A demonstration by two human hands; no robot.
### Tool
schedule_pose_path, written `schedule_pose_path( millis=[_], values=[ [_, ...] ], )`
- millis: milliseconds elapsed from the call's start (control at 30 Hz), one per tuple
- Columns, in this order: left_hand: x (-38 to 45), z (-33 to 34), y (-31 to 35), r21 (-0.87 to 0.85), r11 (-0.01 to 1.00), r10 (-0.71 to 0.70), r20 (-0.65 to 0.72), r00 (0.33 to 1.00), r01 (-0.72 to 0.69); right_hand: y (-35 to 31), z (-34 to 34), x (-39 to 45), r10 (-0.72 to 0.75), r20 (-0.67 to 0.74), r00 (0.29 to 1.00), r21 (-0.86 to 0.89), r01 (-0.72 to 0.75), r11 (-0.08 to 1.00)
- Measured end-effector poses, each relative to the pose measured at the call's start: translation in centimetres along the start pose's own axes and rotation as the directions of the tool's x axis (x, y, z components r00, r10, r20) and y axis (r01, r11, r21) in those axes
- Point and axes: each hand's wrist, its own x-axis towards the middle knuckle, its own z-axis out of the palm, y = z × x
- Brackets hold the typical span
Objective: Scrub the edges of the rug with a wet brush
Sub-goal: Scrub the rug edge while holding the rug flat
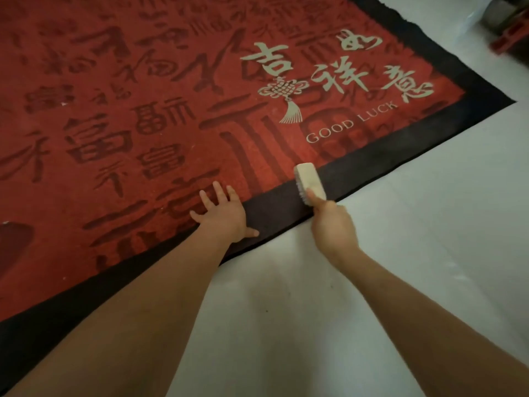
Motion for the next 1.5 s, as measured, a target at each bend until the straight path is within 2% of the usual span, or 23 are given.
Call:
schedule_pose_path(
  millis=[133,200,267,300,400,467,600,667,733,800,867,900,967,1000,1067,1100,1133,1200,1267,1333,1433,1467,1500],
  values=[
    [0.2,-0.2,0.2,0.017,1.0,-0.018,0.006,1.0,0.018,-0.3,1.8,-2.4,-0.263,0.163,0.951,-0.105,0.281,0.954],
    [0.3,0.0,-0.1,0.021,1.0,-0.004,-0.003,1.0,0.004,2.3,-0.5,0.4,-0.128,0.11,0.986,-0.15,0.143,0.978],
    [0.0,0.2,-0.5,0.009,1.0,0.012,-0.009,1.0,-0.012,2.3,-1.4,1.0,0.067,0.005,0.998,-0.037,-0.067,0.997],
    [0.0,0.4,-0.6,0.0,1.0,0.022,-0.016,1.0,-0.022,1.0,-0.8,0.0,0.066,-0.006,0.998,-0.003,-0.066,0.998],
    [0.2,0.6,-1.3,-0.016,0.998,0.067,-0.046,0.997,-0.067,-3.0,3.3,-4.8,-0.23,0.206,0.951,-0.042,0.243,0.969],
    [0.0,0.7,-2.4,0.009,0.992,0.122,-0.079,0.989,-0.122,-2.6,3.3,-4.8,-0.343,0.221,0.913,-0.093,0.37,0.924],
    [-2.1,1.8,-7.2,0.03,0.994,0.109,-0.103,0.989,-0.106,-2.0,1.4,-2.2,0.012,0.051,0.999,-0.047,-0.009,0.999],
    [-3.4,2.5,-9.6,0.026,0.998,0.055,-0.112,0.992,-0.053,-6.1,3.7,-5.3,-0.095,0.114,0.989,-0.012,0.097,0.995],
    [-3.9,3.1,-11.4,0.01,0.999,0.048,-0.137,0.989,-0.047,-8.8,6.2,-8.6,-0.327,0.253,0.911,-0.028,0.345,0.938],
    [-4.1,3.4,-12.7,0.02,0.998,0.067,-0.168,0.984,-0.065,-8.5,6.1,-8.0,-0.418,0.282,0.864,-0.111,0.462,0.88],
    [-4.6,3.8,-14.2,0.077,0.995,0.079,-0.187,0.979,-0.066,-7.3,4.6,-5.0,-0.25,0.19,0.95,-0.177,0.283,0.943],
    [-5.2,3.9,-15.2,0.105,0.993,0.071,-0.188,0.979,-0.052,-7.6,4.5,-4.9,-0.157,0.127,0.979,-0.128,0.173,0.976],
    [-6.3,4.6,-16.7,0.119,0.992,0.062,-0.199,0.978,-0.039,-10.1,5.6,-7.6,-0.115,0.121,0.986,-0.066,0.123,0.99],
    [-6.6,4.9,-17.6,0.106,0.993,0.066,-0.215,0.974,-0.044,-11.7,7.0,-9.7,-0.189,0.184,0.965,-0.056,0.202,0.978],
    [-7.7,5.5,-19.7,0.064,0.996,0.072,-0.251,0.965,-0.057,-14.0,8.8,-13.4,-0.41,0.337,0.847,-0.079,0.46,0.884],
    [-8.2,5.7,-20.9,0.048,0.997,0.076,-0.262,0.962,-0.066,-14.3,9.0,-13.5,-0.485,0.359,0.798,-0.102,0.55,0.829],
    [-8.6,6.0,-21.9,0.045,0.996,0.086,-0.261,0.961,-0.077,-13.7,8.5,-12.2,-0.495,0.346,0.797,-0.149,0.568,0.81],
    [-9.4,6.7,-23.6,0.052,0.994,0.109,-0.257,0.96,-0.099,-12.1,6.6,-8.8,-0.317,0.253,0.914,-0.199,0.369,0.908],
    [-10.5,7.5,-26.2,0.048,0.993,0.12,-0.272,0.955,-0.111,-12.8,6.9,-9.3,-0.2,0.147,0.969,-0.135,0.22,0.966],
    [-11.2,8.5,-27.8,0.056,0.987,0.158,-0.293,0.943,-0.148,-15.1,9.0,-12.3,-0.286,0.219,0.933,-0.104,0.314,0.944],
    [-12.0,9.1,-29.5,0.083,0.983,0.183,-0.315,0.931,-0.165,-16.6,10.7,-14.7,-0.517,0.383,0.766,-0.159,0.606,0.779],
    [-12.3,9.1,-30.1,0.073,0.989,0.149,-0.326,0.934,-0.132,-16.4,10.1,-13.4,-0.532,0.371,0.761,-0.211,0.627,0.75],
    [-12.7,9.1,-31.0,0.038,0.997,0.079,-0.348,0.934,-0.07,-16.2,9.2,-11.7,-0.489,0.329,0.808,-0.262,0.576,0.775]
  ],
)
